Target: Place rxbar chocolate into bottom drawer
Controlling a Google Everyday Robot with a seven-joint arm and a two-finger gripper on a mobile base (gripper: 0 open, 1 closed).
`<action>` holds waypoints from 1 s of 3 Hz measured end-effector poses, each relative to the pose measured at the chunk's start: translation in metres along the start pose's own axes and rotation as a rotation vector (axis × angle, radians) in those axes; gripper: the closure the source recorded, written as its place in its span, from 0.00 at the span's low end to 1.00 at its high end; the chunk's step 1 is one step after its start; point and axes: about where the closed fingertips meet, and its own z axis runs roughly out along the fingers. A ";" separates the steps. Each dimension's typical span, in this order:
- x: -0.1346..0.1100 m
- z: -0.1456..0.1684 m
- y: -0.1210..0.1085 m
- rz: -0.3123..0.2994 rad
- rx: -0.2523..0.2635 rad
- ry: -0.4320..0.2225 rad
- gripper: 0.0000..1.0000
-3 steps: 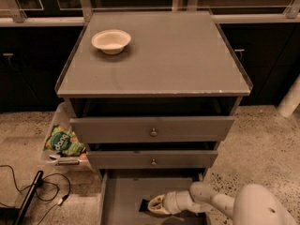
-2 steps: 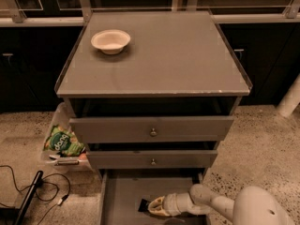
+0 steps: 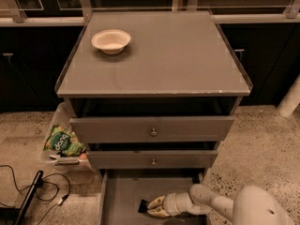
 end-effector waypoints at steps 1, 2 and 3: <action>0.000 0.000 0.000 0.000 0.000 0.000 0.12; 0.000 0.000 0.000 0.000 0.000 0.000 0.00; 0.000 0.000 0.000 0.000 0.000 0.000 0.00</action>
Offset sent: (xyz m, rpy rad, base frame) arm 0.0000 0.0000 0.0000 0.0000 0.0000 0.0000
